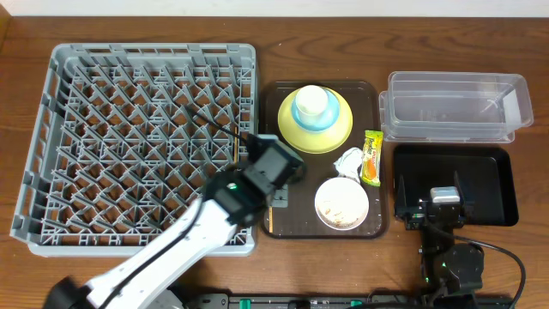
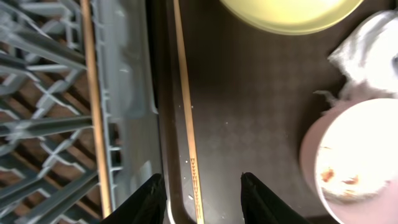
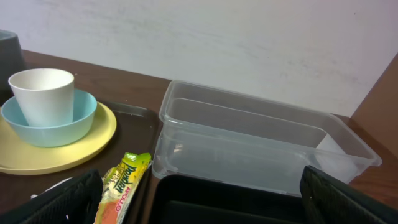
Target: Sort waste into correct bins and load items into the dishwasher rack
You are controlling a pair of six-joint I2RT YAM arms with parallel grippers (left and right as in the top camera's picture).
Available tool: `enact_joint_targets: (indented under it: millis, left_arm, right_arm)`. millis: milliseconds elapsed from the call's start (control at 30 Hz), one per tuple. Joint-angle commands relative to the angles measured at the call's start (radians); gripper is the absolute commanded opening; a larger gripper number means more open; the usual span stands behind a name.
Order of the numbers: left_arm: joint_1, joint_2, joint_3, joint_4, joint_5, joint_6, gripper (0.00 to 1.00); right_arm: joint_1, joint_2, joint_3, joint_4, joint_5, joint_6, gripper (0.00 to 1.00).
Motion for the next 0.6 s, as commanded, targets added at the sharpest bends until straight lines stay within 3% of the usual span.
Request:
enact_joint_targets:
  millis: [0,400,567]
  left_arm:
    - [-0.020,0.072,-0.009,0.021,-0.092,-0.012,0.42]
    - [-0.067,0.286,-0.009,0.147,-0.100,-0.015,0.41]
    - [-0.067,0.311,-0.009,0.154,-0.182,-0.016,0.42]
  right_arm:
    - [-0.005,0.000,-0.001,-0.004,-0.003,-0.010,0.99]
    - [-0.005,0.000,-0.001,-0.004,-0.003,-0.010,0.99]
    - [-0.005,0.000,-0.001,-0.004,-0.003,-0.010,0.99]
